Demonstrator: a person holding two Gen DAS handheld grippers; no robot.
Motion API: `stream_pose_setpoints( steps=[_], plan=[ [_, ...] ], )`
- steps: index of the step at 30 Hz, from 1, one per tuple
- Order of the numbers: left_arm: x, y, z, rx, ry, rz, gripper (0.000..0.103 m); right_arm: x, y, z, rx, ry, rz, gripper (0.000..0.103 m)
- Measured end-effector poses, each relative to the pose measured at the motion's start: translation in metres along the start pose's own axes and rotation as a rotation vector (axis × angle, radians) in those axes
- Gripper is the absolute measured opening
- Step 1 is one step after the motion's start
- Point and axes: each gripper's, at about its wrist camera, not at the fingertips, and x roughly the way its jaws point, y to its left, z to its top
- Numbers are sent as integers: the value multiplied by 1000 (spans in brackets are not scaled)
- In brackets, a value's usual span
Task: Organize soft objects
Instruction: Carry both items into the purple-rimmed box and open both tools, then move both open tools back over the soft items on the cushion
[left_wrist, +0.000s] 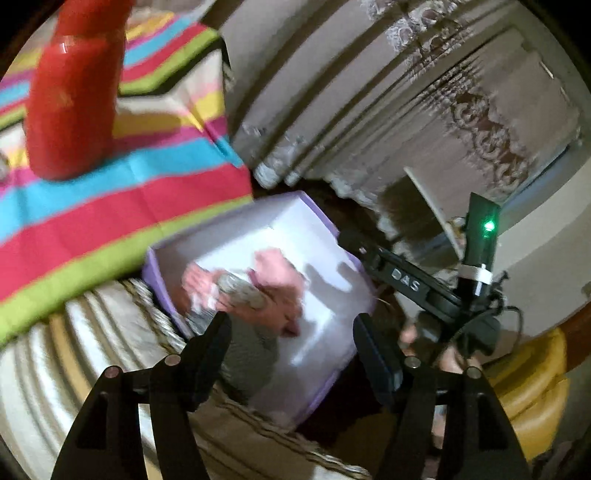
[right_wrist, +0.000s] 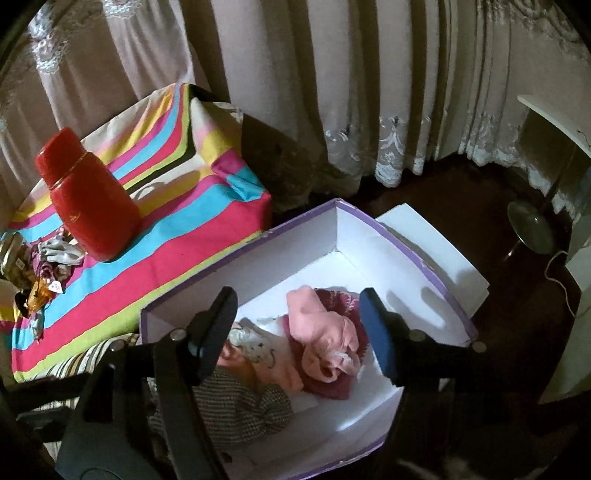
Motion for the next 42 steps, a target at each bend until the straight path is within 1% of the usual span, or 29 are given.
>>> stream_pose_setpoints(
  steps=[1,4,6,7,9,10,12,13,16,18,21,23,28,30,33,35,39,42],
  plan=[
    [-8,0,2,19,-41,42,69,-1,4,0,-11,-5,2,72],
    [-30,6,8,66,-138,106,69,-5,15,1,-44,-21,8,72],
    [-46,18,14,71,-179,158,69,-10,25,1,-69,-42,8,73],
    [-55,26,17,62,-200,193,69,-12,30,1,-78,-51,16,74],
    [-68,41,21,39,-219,250,69,-14,41,2,-99,-64,39,77],
    [-77,54,24,6,-226,278,69,-15,47,3,-112,-67,54,77],
    [-92,76,26,-41,-244,294,69,-16,60,3,-135,-67,86,77],
    [-101,89,26,-60,-266,309,69,-16,67,3,-148,-66,99,77],
    [-128,118,27,-99,-334,397,69,-17,95,3,-201,-66,130,77],
    [-149,142,26,-139,-377,427,69,-16,112,4,-222,-60,160,77],
    [-176,171,25,-199,-433,461,69,-17,136,8,-244,-58,208,77],
    [-186,186,26,-240,-462,482,69,-19,154,12,-264,-61,233,77],
    [-227,236,21,-392,-534,533,69,-23,204,19,-341,-71,291,77],
    [-240,252,21,-448,-546,558,69,-25,226,21,-371,-74,316,77],
    [-257,271,21,-512,-572,559,69,-26,258,28,-415,-78,352,77],
    [-268,280,25,-543,-587,573,69,-27,281,33,-437,-90,375,77],
    [-287,306,33,-625,-617,588,69,-29,324,42,-458,-113,411,77],
    [-294,326,30,-676,-626,602,69,-26,357,48,-466,-126,430,77]
  ],
)
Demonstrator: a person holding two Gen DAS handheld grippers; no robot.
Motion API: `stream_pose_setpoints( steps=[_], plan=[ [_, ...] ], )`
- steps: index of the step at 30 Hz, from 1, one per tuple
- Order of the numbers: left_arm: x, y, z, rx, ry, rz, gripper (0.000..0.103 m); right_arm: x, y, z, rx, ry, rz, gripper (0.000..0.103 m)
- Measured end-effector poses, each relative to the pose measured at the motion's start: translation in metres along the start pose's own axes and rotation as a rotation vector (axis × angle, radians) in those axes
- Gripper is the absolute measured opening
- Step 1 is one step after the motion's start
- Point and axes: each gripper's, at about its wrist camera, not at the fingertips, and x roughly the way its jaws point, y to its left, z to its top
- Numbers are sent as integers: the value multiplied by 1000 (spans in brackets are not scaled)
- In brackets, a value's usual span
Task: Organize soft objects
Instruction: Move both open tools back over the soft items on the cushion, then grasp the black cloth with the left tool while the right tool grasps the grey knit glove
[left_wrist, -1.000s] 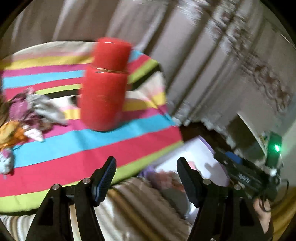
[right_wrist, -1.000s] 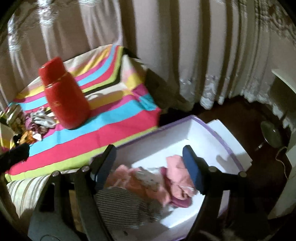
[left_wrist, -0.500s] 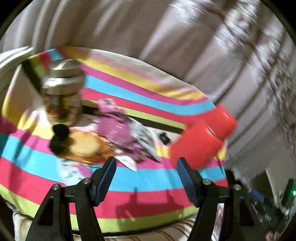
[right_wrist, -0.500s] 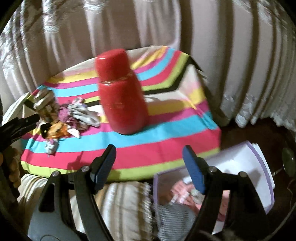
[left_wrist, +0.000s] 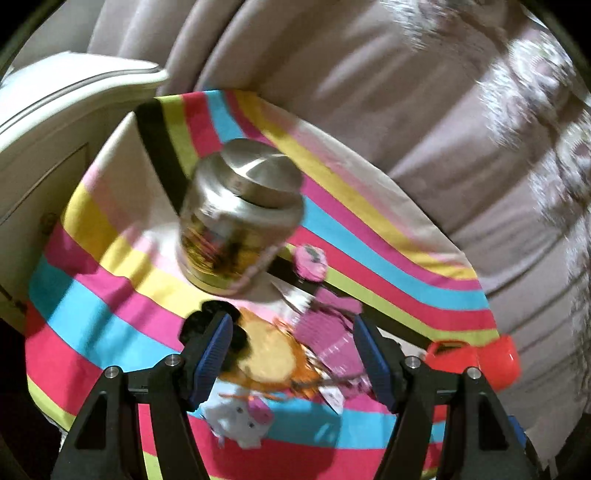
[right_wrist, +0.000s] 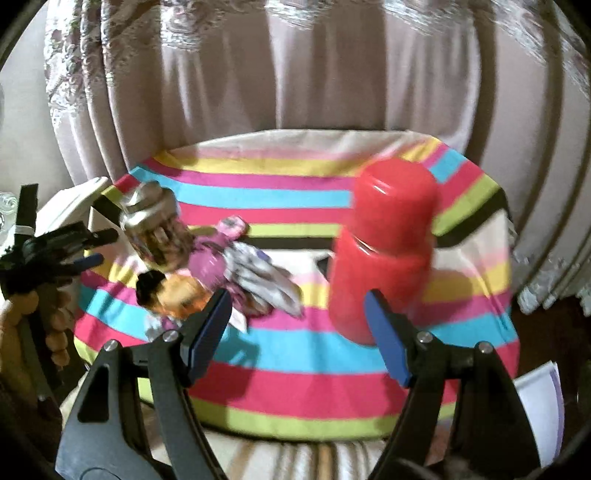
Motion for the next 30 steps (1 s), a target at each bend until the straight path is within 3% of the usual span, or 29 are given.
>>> stream_pose_setpoints(
  steps=[10,22,24,27,30],
  plan=[
    [51,49,-11,-56,64,49,69,70,41,23,41,33,56,81],
    [116,76,-27,-46,176,87,68,143,62,-14,-54,116,71,82],
    [120,84,-28,-72,179,75,48,149,61,-19,-63,127,78,82],
    [119,89,-28,-87,164,54,33,160,62,-24,-71,140,82,82],
    [109,95,-24,-109,119,35,28,169,61,-27,-67,147,78,82]
  ],
)
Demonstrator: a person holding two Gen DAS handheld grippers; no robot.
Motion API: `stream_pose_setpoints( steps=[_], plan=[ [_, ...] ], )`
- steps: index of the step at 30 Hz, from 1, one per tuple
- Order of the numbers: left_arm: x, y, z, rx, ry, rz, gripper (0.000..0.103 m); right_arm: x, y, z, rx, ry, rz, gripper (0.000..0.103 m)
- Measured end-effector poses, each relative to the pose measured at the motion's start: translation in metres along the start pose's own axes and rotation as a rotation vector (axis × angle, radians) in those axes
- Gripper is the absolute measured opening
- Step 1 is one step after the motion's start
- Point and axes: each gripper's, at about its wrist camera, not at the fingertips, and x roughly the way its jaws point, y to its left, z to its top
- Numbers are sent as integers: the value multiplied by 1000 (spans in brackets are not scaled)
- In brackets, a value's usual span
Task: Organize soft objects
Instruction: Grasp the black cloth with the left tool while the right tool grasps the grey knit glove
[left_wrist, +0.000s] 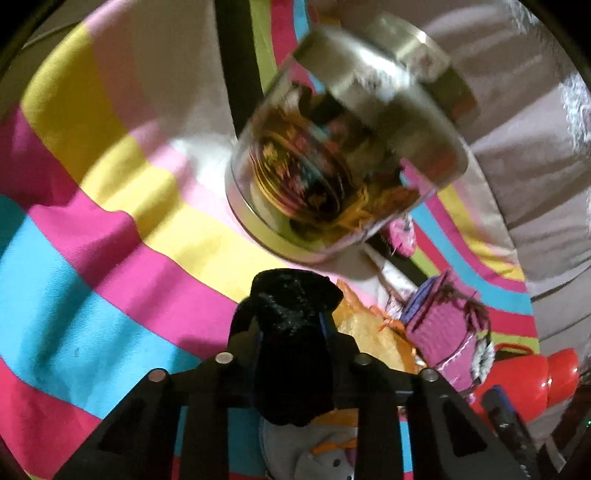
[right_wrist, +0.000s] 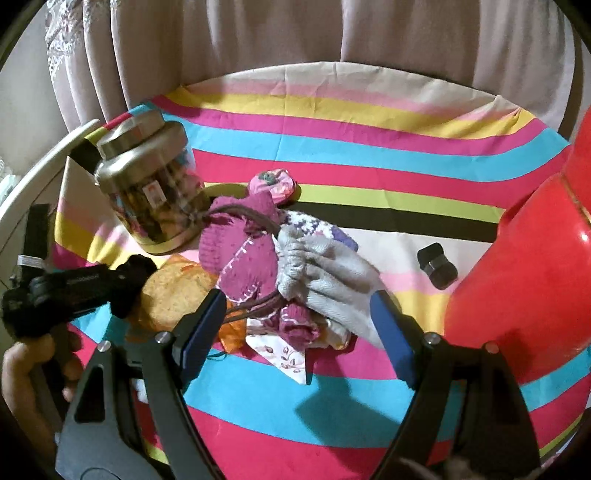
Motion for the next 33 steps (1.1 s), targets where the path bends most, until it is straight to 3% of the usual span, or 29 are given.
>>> stream_pose_setpoints(
  steps=[7,14,16,18,24,33],
  plan=[
    [-33,7,2,-15,-109,-6,24,19,-13,3,54,6,-15,82],
    [-35,-3,-2,13,-131,1,24,31,-16,13,87,7,3,82],
    [-39,-3,-4,19,-131,1,24,35,-16,16,81,7,7,78],
    [-39,-6,-6,24,-137,2,24,40,-15,16,79,23,14,63],
    [-42,-11,-5,33,-170,-2,24,34,-18,13,86,12,20,40],
    [-52,-13,-6,35,-193,-18,24,5,-29,7,107,-25,31,34]
  ],
)
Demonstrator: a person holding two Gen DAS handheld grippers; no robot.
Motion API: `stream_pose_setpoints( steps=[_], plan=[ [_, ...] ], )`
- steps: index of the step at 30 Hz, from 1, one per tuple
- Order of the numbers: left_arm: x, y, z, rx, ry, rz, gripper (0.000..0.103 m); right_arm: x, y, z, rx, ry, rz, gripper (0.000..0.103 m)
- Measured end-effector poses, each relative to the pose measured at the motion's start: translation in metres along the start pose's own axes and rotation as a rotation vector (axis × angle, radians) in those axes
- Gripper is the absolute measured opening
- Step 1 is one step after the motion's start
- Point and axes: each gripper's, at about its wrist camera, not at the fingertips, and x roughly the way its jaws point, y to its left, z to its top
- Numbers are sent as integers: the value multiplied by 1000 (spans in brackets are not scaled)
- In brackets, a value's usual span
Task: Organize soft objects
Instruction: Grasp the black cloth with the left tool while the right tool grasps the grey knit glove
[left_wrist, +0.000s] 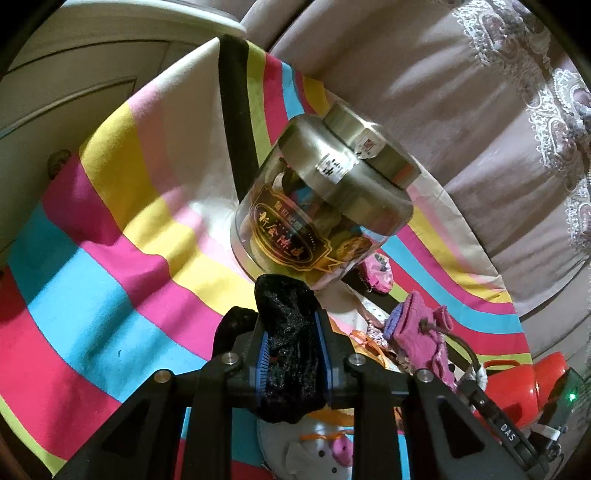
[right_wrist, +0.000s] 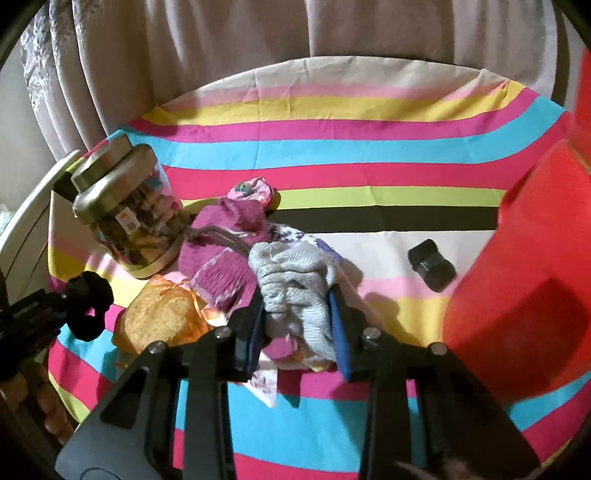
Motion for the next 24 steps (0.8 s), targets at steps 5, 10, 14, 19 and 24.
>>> stream_pose_setpoints(
  steps=[5,10,14,19,24],
  plan=[
    [-10,-6,-1,13,-16,-19,24,-21,1,-6,-5,-14,8,33],
    [-24,-15,-5,29,-30,-40,24,-42,10,-12,-38,-35,11,32],
    [-36,-27,-9,45,-31,-73,24,-64,14,-21,-64,-57,9,32],
    [-47,-47,-19,72,-13,-117,24,-87,8,-35,-56,-62,4,32],
    [-58,-70,-33,115,13,-155,24,-107,-6,-51,-36,-58,-16,32]
  ],
)
